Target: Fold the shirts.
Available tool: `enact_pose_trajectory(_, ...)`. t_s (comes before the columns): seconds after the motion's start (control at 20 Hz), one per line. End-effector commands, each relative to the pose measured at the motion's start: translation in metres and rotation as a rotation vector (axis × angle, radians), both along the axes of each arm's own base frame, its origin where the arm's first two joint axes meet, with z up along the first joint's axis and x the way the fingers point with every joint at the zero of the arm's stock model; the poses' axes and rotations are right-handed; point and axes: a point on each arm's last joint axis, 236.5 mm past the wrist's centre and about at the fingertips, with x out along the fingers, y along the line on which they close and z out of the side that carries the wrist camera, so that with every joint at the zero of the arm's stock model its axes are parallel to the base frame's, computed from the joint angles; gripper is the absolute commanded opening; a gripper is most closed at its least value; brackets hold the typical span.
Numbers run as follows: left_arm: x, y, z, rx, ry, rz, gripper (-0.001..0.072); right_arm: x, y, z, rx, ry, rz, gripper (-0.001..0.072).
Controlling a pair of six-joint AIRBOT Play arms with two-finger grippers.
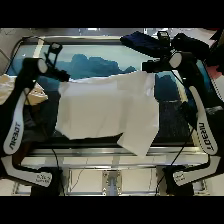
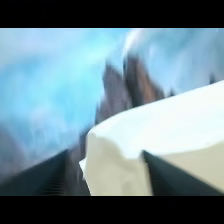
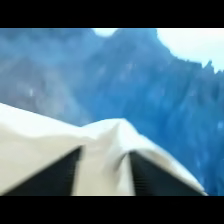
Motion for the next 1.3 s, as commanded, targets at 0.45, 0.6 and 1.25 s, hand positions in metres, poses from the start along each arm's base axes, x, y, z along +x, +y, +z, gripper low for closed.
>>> enact_pose_trajectory(0.45, -0.119, 0.225, 0.092, -0.099, -0.08, 0.721, 0.0563, -0.133, -0.217, 0.09, -0.229, 0.287, -0.234, 0.0451)
enact_pose_trajectory(0.6, -0.222, 0.242, 0.007, -0.248, 0.053, 0.905, 0.0563, -0.193, -0.24, 0.084, -0.132, 0.307, -0.285, 0.0452)
enact_pose_trajectory(1.25, -0.304, 0.053, -0.153, -1.136, 0.394, 0.979, 0.0351, -0.285, -0.134, -0.124, 0.5, 0.447, -0.417, 0.0452)
